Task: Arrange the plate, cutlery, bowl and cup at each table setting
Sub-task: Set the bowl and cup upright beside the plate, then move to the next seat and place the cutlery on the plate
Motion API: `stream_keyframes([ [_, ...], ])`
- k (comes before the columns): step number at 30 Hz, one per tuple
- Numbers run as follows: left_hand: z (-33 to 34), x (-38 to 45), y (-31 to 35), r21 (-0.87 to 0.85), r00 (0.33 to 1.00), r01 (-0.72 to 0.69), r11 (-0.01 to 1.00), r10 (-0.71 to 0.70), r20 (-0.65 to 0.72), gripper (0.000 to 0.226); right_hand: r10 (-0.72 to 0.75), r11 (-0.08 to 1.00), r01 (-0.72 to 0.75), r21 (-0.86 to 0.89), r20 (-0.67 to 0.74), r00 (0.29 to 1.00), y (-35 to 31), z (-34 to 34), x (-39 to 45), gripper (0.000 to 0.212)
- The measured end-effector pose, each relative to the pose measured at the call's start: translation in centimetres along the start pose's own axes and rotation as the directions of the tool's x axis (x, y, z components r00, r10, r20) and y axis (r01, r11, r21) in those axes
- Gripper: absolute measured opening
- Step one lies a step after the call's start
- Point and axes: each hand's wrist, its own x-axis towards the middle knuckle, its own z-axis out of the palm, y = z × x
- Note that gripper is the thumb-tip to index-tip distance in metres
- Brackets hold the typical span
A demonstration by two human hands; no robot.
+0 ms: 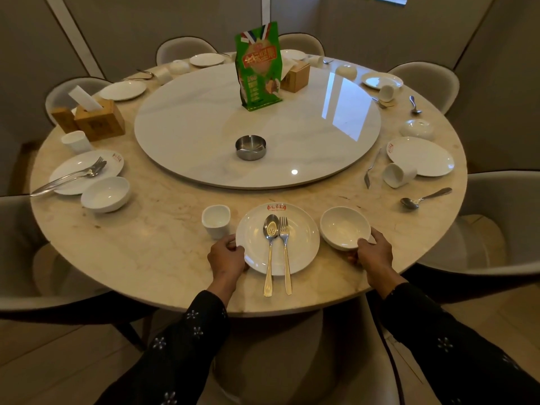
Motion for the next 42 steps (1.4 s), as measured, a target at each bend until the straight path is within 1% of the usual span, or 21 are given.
stream_keyframes([
  [6,-0.3,0.0,-0.1,-0.012,0.999,0.032,0.999,-0.032,0.031,0.036,-0.019,1.0,0.02,-0.019,0.023,1.0,0.1,-0.4,-0.1,0.048],
  [8,-0.6,-0.3,-0.1,0.01,1.0,0.022,1.0,-0.022,0.014,0.033,-0.021,0.999,0.022,-0.031,0.032,0.999,0.0,-0.7,-0.3,0.051],
  [10,-0.9,-0.9,0.1,0.05,0.998,-0.046,0.998,0.049,-0.05,0.028,-0.032,0.997,0.034,-0.063,0.025,0.999,-0.2,-1.2,-0.4,0.056],
  [11,-1.0,-1.4,0.3,0.059,0.991,-0.103,0.993,0.107,-0.081,0.024,-0.053,0.996,0.054,-0.072,0.014,0.998,-0.3,-1.5,-0.5,0.057],
  [13,-0.7,-2.6,1.2,0.06,0.966,-0.239,0.969,0.243,-0.084,0.016,-0.13,0.989,0.128,-0.073,-0.02,0.991,-0.6,-2.5,-0.7,0.053],
  [15,0.5,-4.0,2.8,0.059,0.933,-0.359,0.932,0.36,-0.01,0.012,-0.228,0.972,0.225,-0.074,-0.046,0.973,-1.4,-4.0,-0.7,0.043],
  [18,3.5,-6.5,6.4,0.058,0.874,-0.478,0.876,0.467,0.134,0.008,-0.358,0.931,0.358,-0.068,0.011,0.934,-3.0,-6.9,-0.1,0.025],
  [21,7.8,-9.7,10.4,0.031,0.798,-0.58,0.814,0.56,0.222,0.004,-0.416,0.905,0.422,-0.052,0.093,0.905,-4.8,-10.5,1.5,0.016],
  [23,11.2,-11.8,12.7,0.004,0.768,-0.607,0.794,0.586,0.26,0.003,-0.448,0.889,0.455,-0.044,0.119,0.886,-5.7,-13.4,2.8,0.014],
  [25,14.9,-14.1,14.3,-0.025,0.757,-0.609,0.793,0.59,0.282,0.003,-0.467,0.877,0.478,-0.039,0.159,0.87,-6.5,-16.5,4.1,0.011],
  [28,20.5,-17.5,15.6,-0.04,0.759,-0.586,0.809,0.565,0.322,0.004,-0.484,0.867,0.498,-0.03,0.192,0.854,-6.9,-21.2,6.6,0.011],
  [31,25.7,-20.5,15.9,-0.043,0.781,-0.543,0.839,0.523,0.342,0.004,-0.506,0.847,0.529,-0.06,0.219,0.834,-6.7,-25.3,9.2,0.013],
  [34,29.9,-23.1,15.2,-0.064,0.796,-0.506,0.86,0.494,0.35,0.004,-0.526,0.832,0.55,-0.066,0.217,0.822,-6.0,-28.7,11.2,0.011],
  [38,33.7,-24.6,13.9,-0.01,0.829,-0.431,0.902,0.4,0.39,0.004,-0.514,0.83,0.547,-0.111,0.233,0.826,-5.1,-31.2,13.4,0.008],
  [42,36.4,-24.7,13.4,0.036,0.864,-0.373,0.927,0.333,0.377,0.005,-0.48,0.844,0.52,-0.127,0.252,0.84,-4.4,-32.2,15.7,0.009],
])
